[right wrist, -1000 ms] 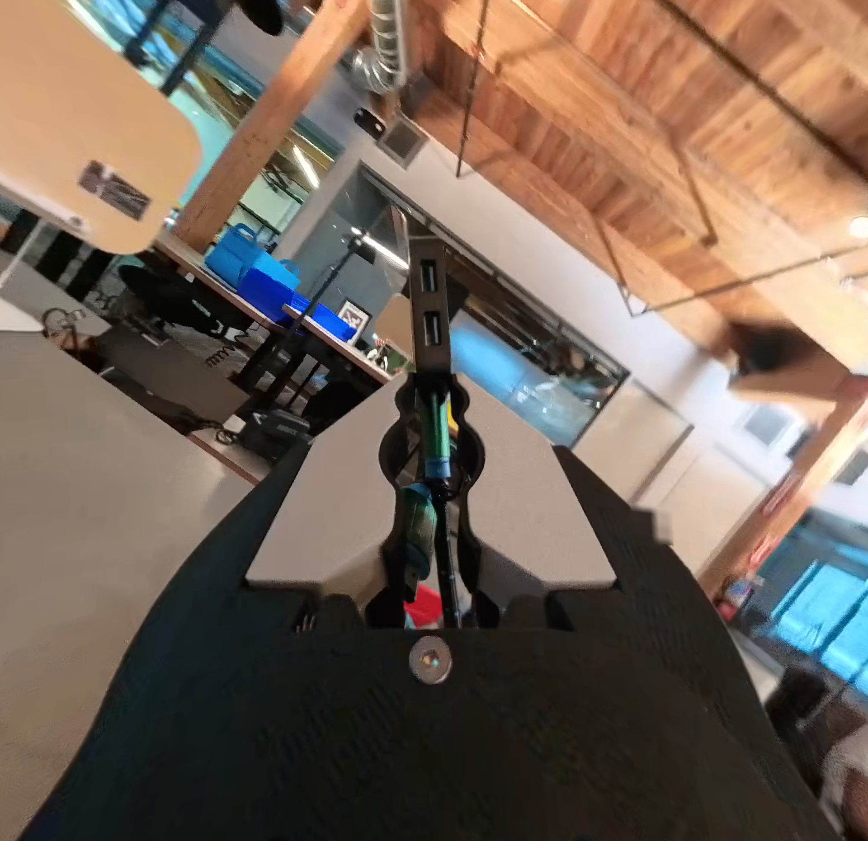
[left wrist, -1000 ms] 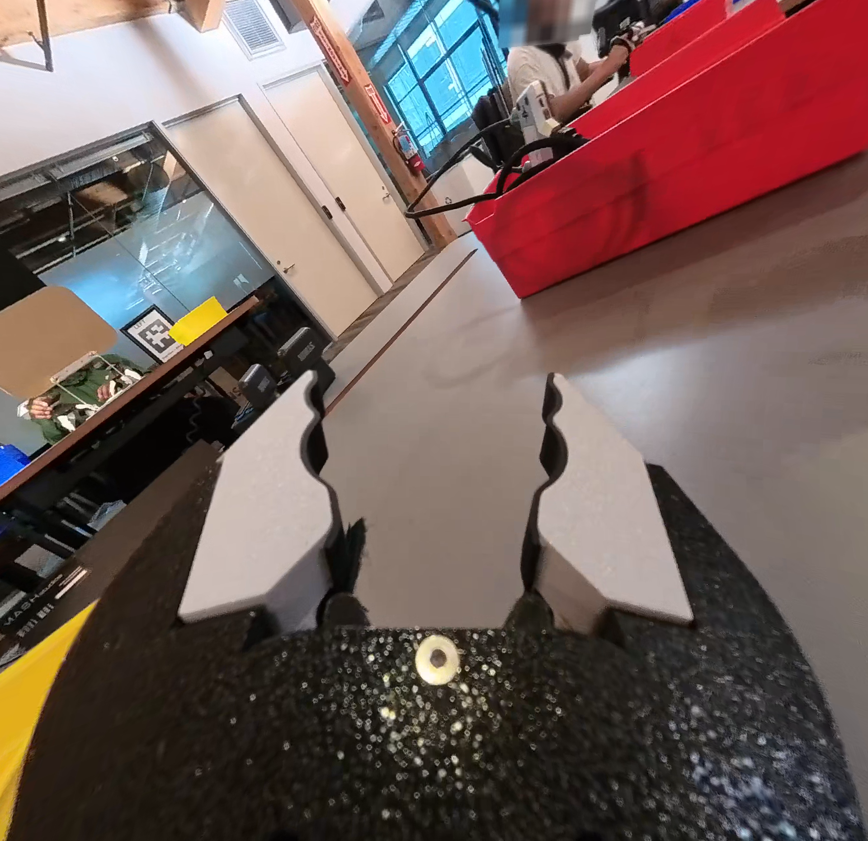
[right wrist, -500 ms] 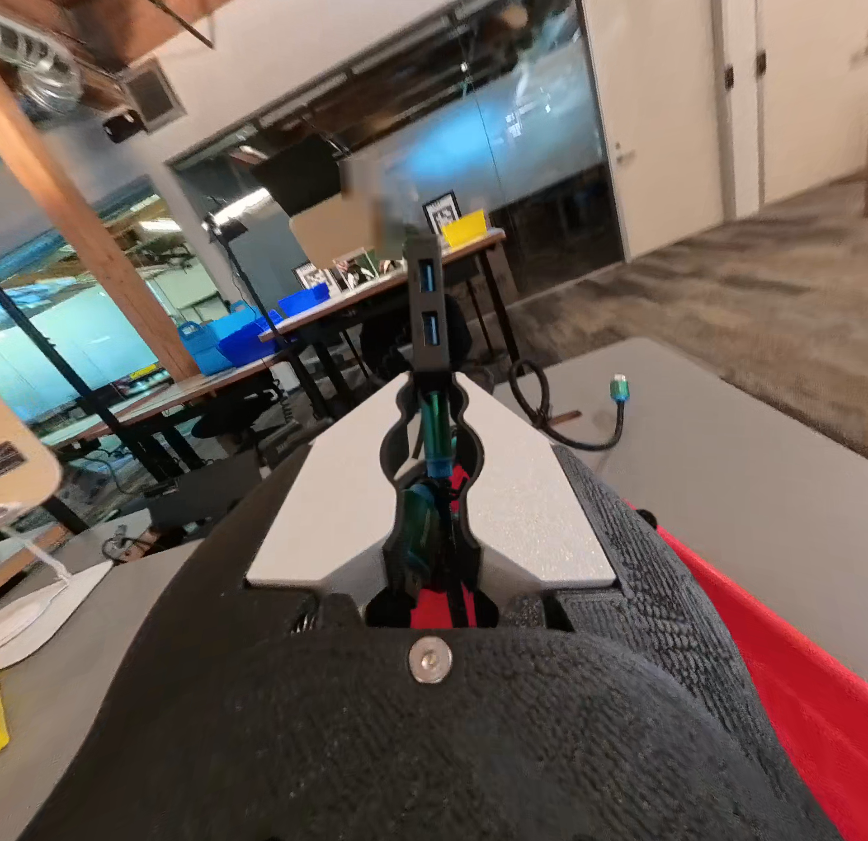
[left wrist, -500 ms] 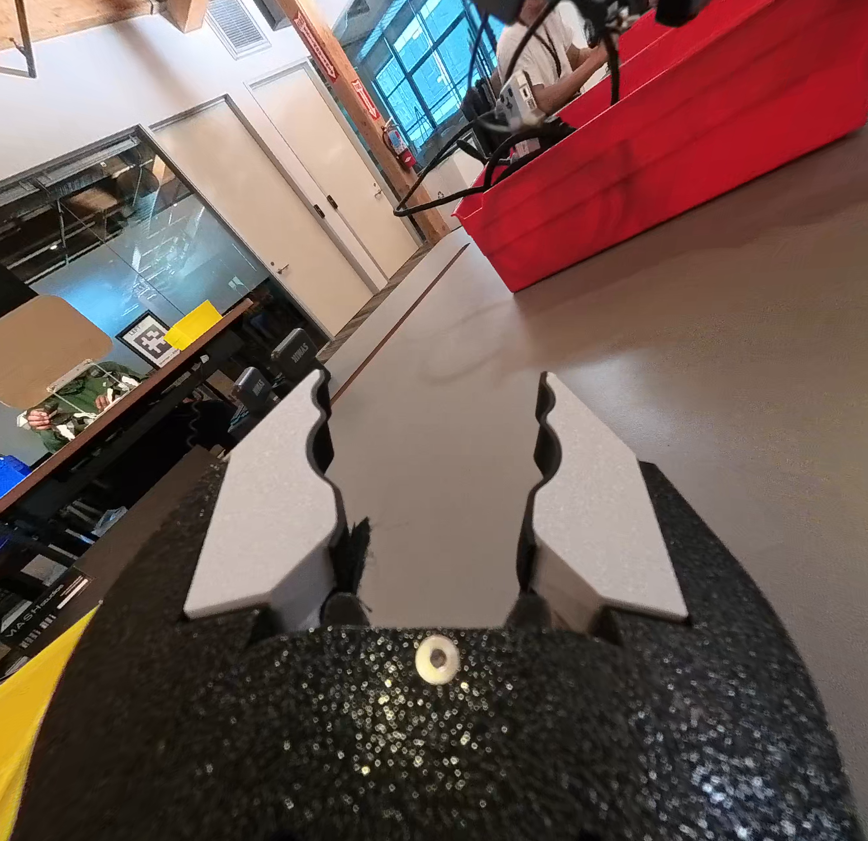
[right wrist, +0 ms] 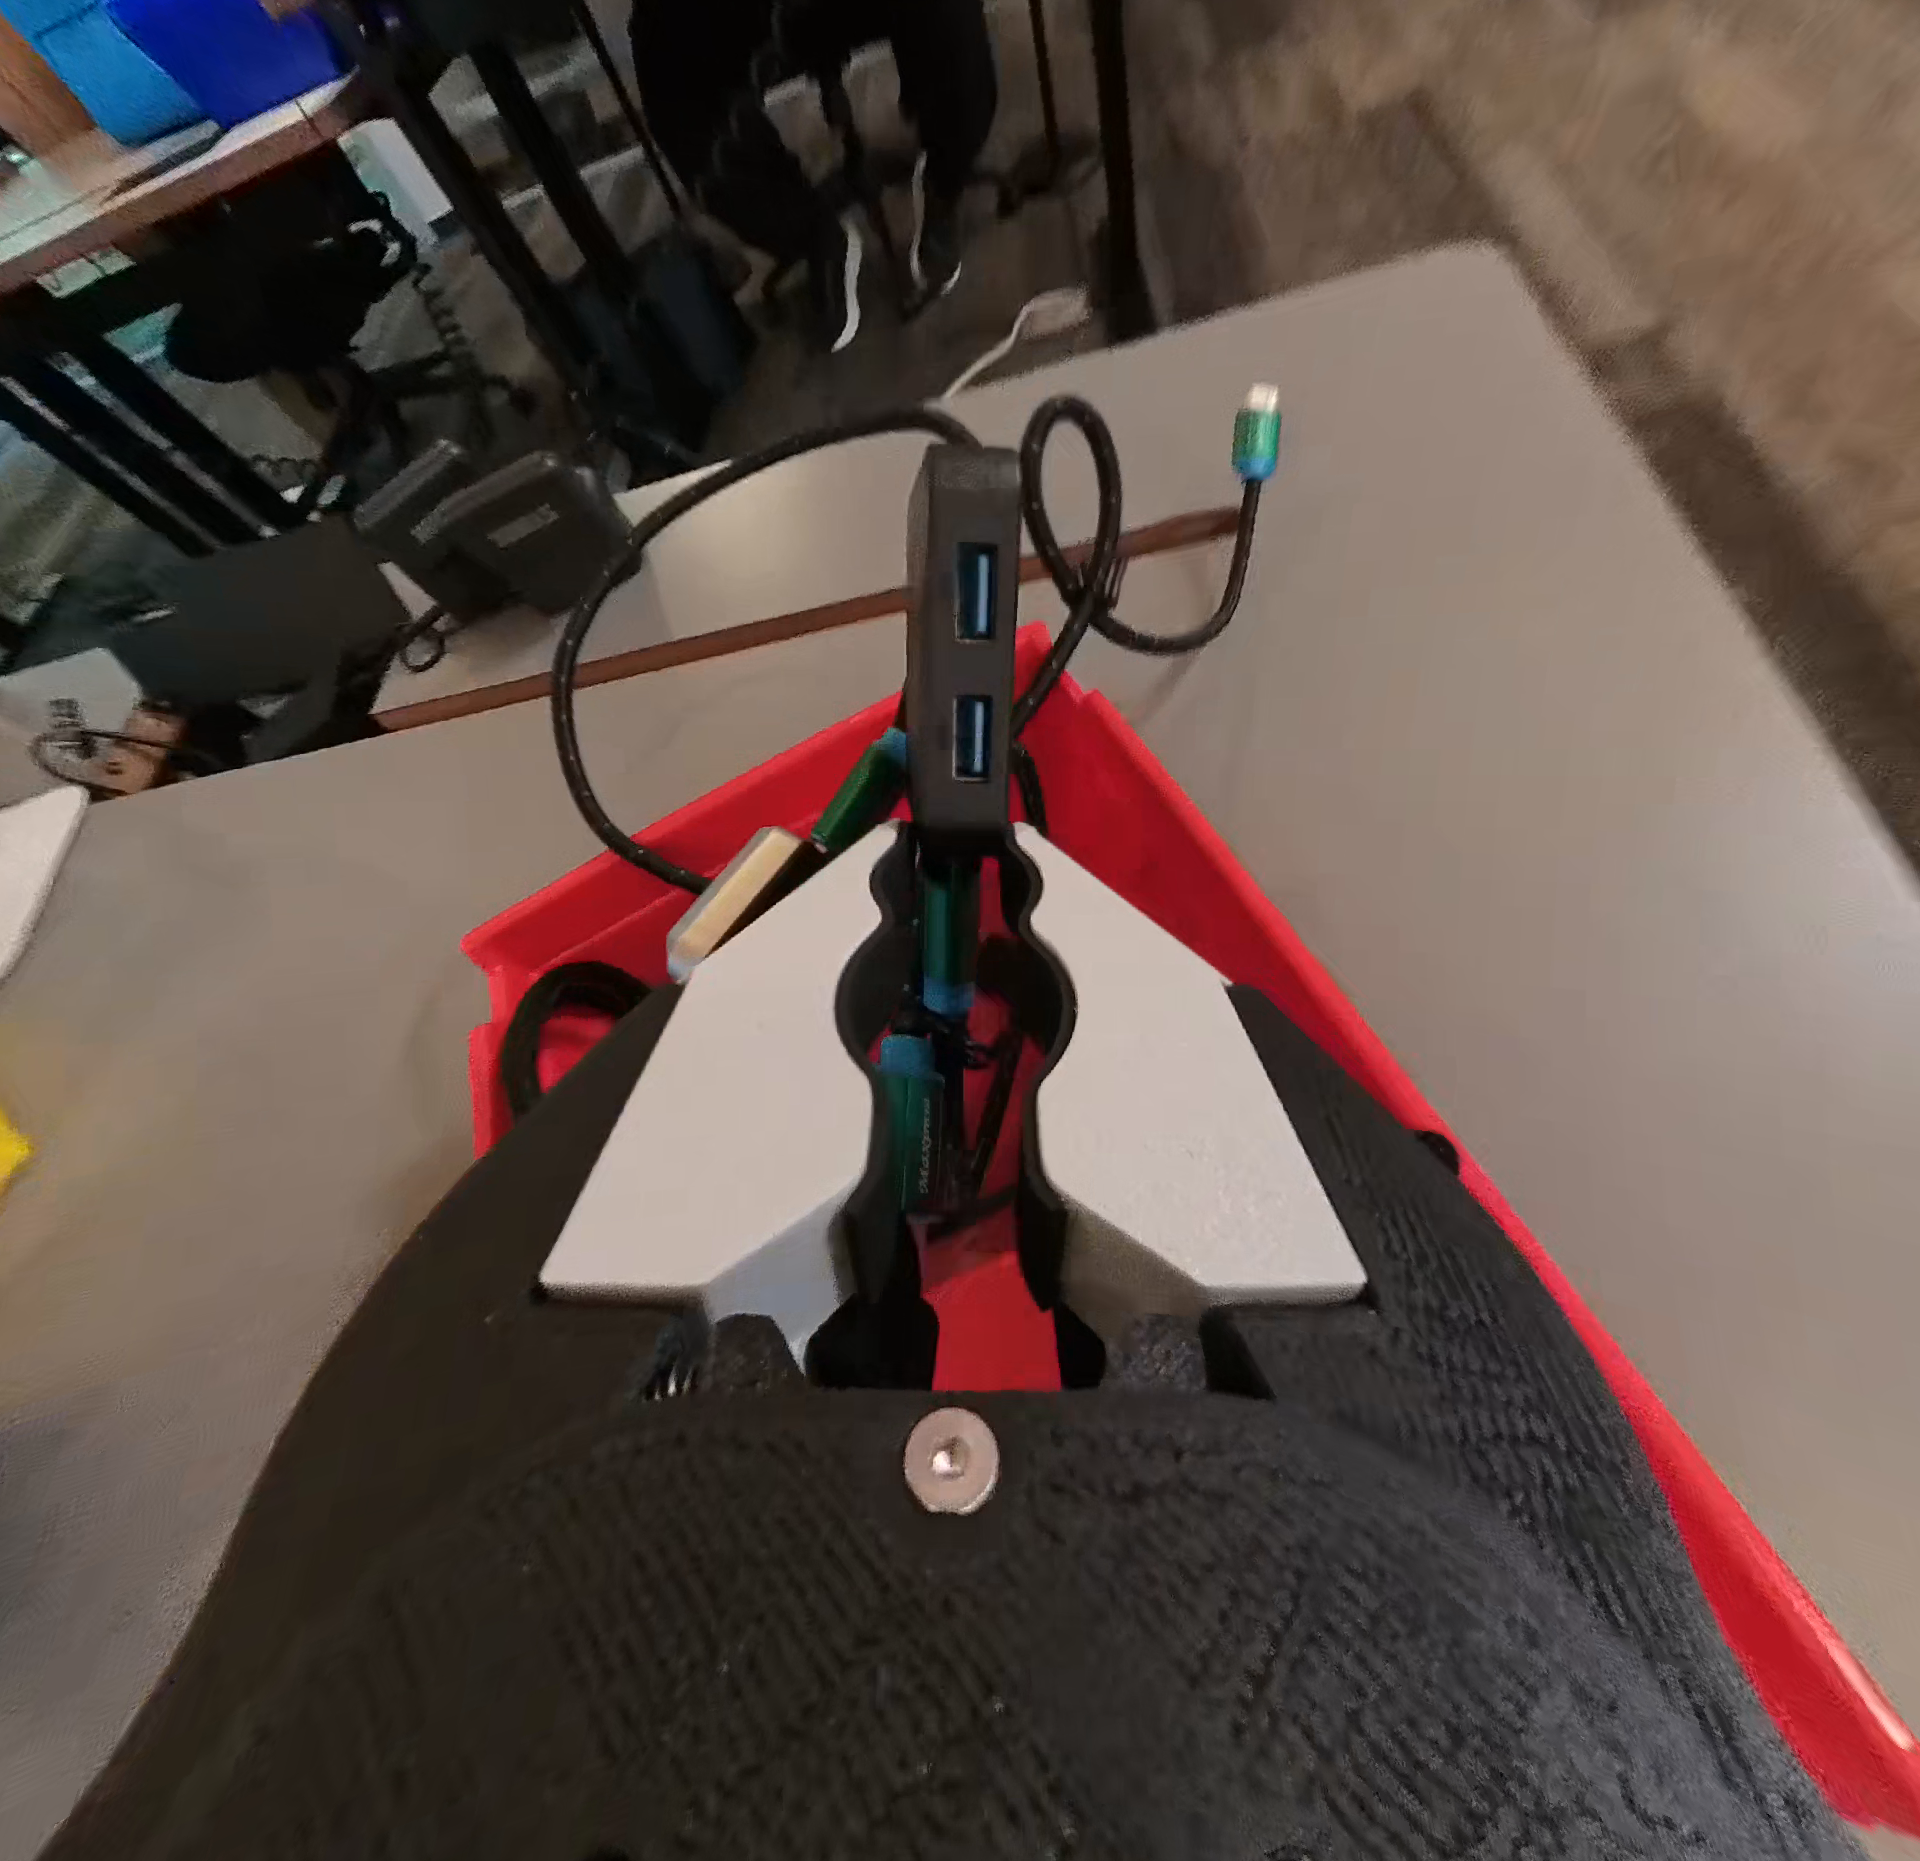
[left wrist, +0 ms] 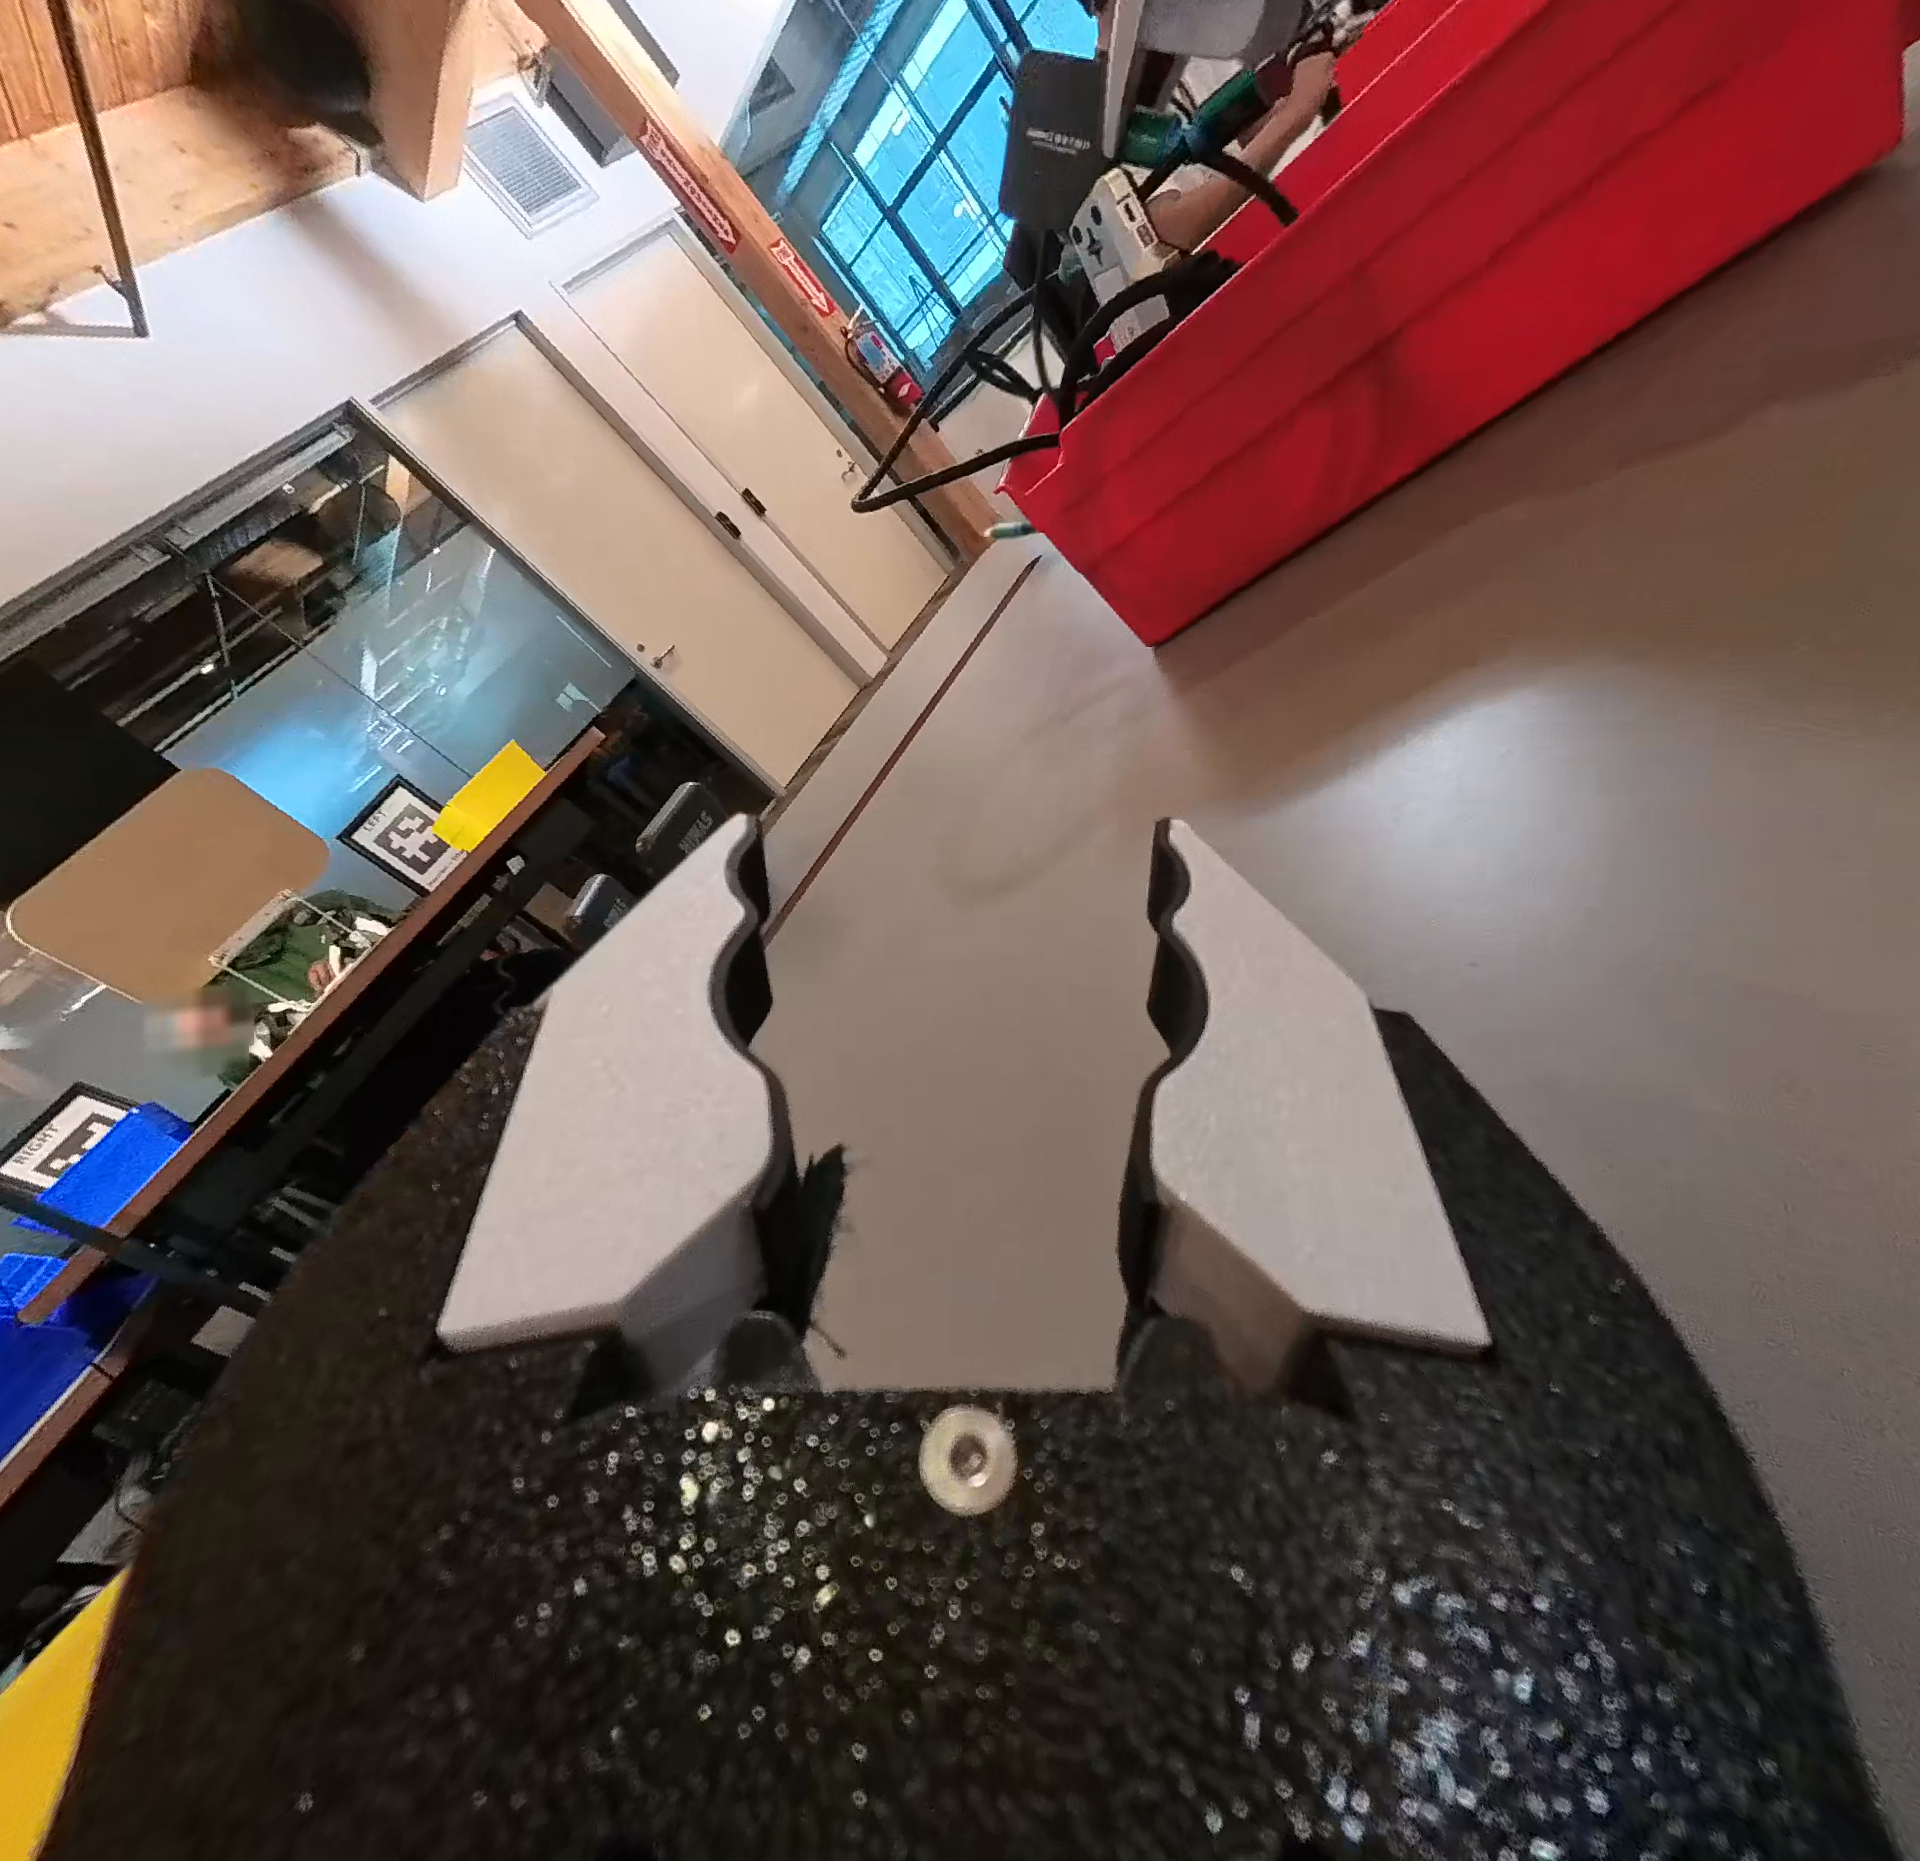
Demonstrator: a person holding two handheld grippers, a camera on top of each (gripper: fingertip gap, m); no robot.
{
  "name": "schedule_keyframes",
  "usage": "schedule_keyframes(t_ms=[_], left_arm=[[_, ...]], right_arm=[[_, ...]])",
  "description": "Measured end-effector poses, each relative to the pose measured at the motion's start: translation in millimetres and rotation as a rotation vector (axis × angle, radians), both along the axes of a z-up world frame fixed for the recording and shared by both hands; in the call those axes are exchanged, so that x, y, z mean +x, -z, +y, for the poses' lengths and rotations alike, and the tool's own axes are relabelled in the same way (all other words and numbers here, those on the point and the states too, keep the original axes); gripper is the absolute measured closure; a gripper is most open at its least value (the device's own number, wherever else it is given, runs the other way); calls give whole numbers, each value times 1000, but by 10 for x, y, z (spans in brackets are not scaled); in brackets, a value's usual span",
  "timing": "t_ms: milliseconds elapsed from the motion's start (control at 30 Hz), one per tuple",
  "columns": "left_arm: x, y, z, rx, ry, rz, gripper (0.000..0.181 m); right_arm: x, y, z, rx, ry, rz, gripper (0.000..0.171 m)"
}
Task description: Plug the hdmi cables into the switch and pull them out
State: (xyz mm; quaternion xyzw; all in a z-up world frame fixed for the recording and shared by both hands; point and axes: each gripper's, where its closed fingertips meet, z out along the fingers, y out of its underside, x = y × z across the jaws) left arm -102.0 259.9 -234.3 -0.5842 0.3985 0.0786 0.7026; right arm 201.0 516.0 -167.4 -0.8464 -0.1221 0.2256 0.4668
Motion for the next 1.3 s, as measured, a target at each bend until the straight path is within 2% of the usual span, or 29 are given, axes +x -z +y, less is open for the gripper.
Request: schedule_keyframes(t_ms=[33, 100, 400, 467, 533, 700, 833, 967, 1167, 1300], left_arm=[[1, -2, -3, 4, 0, 4, 109], [1, 0, -4, 6, -1, 9, 109], [4, 7, -3, 5, -2, 11, 107], [3, 4, -3, 8, -3, 11, 107], [-1, -3, -2, 9, -5, 6, 106], [-26, -7, 19, 3, -14, -9, 102], [-23, -1, 42, 2, -20, -6, 100], [-43, 11, 96, -3, -54, 0, 98], [-141, 58, 147, 4, -130, 55, 97], [-68, 114, 139, -5, -117, 94, 95]], right_arm=[[27, 54, -1, -67, -6, 12, 156], [102, 196, -7, -170, 6, -25, 129], [336, 110, -338, -62, 27, -158, 109], [405, -6, -456, 61, 46, -198, 107], [435, -212, -633, 269, 68, -240, 107], [222, -555, -1419, 736, 83, -259, 109], [-448, -563, -2147, 936, -113, -108, 119], [-1319, -181, -2642, 914, -455, 75, 118], [-1765, 390, -2580, 879, -604, 75, 118], [-1789, 394, -2588, 916, -614, 56, 119]])
